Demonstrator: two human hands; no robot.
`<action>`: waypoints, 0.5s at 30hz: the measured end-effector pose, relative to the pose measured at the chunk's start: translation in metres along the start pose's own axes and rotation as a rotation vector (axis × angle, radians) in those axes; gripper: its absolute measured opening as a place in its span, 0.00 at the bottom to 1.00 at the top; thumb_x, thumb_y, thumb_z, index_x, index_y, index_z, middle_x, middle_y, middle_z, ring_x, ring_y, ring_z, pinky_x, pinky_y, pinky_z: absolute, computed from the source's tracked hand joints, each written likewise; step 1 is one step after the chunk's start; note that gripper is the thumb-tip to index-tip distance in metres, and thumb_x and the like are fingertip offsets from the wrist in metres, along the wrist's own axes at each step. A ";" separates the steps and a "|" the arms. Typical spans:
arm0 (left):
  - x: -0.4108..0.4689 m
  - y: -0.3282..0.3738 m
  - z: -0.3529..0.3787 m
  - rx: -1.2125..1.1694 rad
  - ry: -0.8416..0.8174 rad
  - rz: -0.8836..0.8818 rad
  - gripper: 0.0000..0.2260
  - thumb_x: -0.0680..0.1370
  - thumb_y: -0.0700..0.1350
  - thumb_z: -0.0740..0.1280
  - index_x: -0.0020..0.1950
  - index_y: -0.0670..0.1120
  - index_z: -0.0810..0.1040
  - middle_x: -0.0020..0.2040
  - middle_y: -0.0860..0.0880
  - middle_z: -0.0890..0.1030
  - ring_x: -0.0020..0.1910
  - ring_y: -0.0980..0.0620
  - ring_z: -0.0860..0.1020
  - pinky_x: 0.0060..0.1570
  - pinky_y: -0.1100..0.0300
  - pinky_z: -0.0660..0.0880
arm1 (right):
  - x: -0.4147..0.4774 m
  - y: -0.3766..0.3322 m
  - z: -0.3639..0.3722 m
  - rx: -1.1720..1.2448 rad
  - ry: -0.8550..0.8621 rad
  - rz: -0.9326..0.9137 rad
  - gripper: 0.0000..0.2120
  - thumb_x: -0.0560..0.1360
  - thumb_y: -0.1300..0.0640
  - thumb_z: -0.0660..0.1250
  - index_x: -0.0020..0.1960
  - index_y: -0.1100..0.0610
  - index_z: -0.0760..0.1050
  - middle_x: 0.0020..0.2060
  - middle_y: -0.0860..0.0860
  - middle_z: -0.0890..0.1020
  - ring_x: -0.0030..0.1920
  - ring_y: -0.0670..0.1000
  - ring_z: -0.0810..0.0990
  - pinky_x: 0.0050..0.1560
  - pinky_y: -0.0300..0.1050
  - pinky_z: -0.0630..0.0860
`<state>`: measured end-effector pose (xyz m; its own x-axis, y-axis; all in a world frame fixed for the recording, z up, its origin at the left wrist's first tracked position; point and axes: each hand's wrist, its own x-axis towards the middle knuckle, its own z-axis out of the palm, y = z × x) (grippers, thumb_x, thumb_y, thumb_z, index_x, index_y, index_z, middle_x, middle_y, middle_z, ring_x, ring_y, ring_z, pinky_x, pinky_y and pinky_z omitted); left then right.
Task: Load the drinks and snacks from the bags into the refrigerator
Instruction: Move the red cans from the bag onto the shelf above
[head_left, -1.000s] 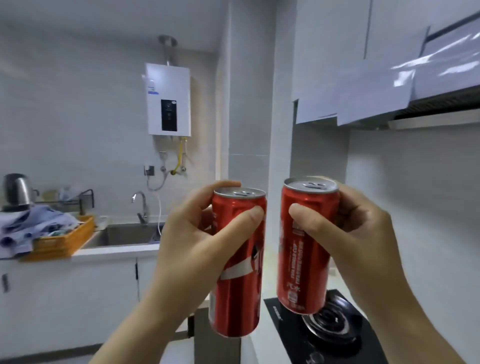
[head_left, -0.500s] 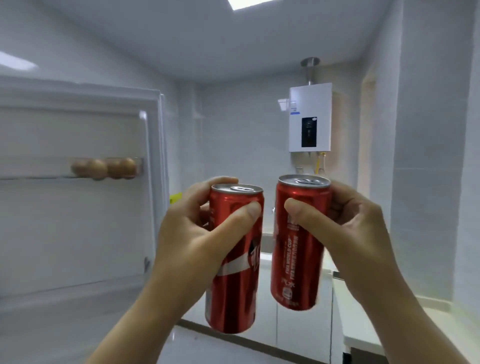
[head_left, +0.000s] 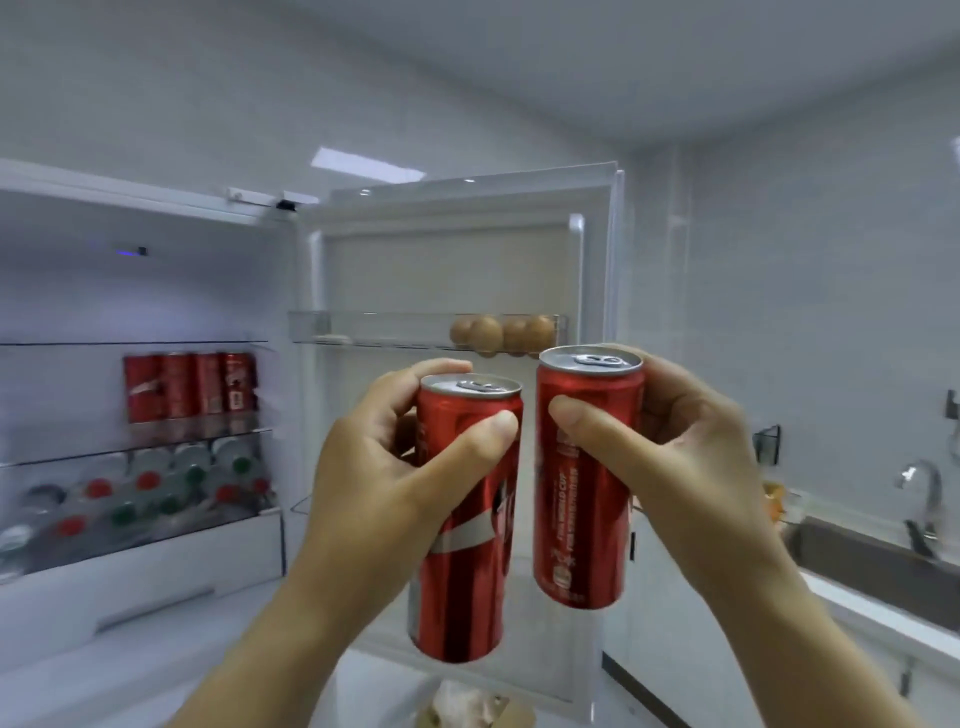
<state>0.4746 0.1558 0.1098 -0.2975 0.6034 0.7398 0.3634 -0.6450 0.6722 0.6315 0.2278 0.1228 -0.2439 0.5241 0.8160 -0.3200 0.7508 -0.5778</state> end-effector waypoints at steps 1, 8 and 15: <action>0.002 0.000 -0.006 0.037 0.031 0.009 0.18 0.64 0.54 0.74 0.53 0.56 0.80 0.45 0.55 0.84 0.44 0.57 0.83 0.37 0.69 0.77 | 0.007 0.007 0.006 0.033 -0.032 -0.003 0.11 0.67 0.57 0.77 0.48 0.49 0.83 0.44 0.47 0.86 0.46 0.47 0.85 0.44 0.38 0.79; -0.001 -0.009 -0.045 0.286 0.225 -0.009 0.23 0.64 0.59 0.71 0.57 0.52 0.79 0.50 0.52 0.84 0.48 0.53 0.83 0.43 0.59 0.81 | 0.029 0.046 0.053 0.270 -0.197 -0.020 0.12 0.63 0.54 0.76 0.46 0.46 0.82 0.40 0.45 0.86 0.42 0.44 0.84 0.40 0.32 0.77; -0.014 -0.010 -0.088 0.417 0.376 -0.049 0.21 0.63 0.58 0.73 0.54 0.53 0.80 0.48 0.54 0.84 0.47 0.56 0.83 0.44 0.64 0.79 | 0.033 0.069 0.115 0.392 -0.320 0.028 0.12 0.64 0.56 0.76 0.46 0.47 0.82 0.40 0.45 0.86 0.42 0.44 0.85 0.40 0.33 0.77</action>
<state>0.3970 0.1124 0.0956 -0.5888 0.3703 0.7185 0.6368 -0.3349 0.6945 0.4961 0.2505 0.1081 -0.5060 0.3467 0.7898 -0.6138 0.4986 -0.6121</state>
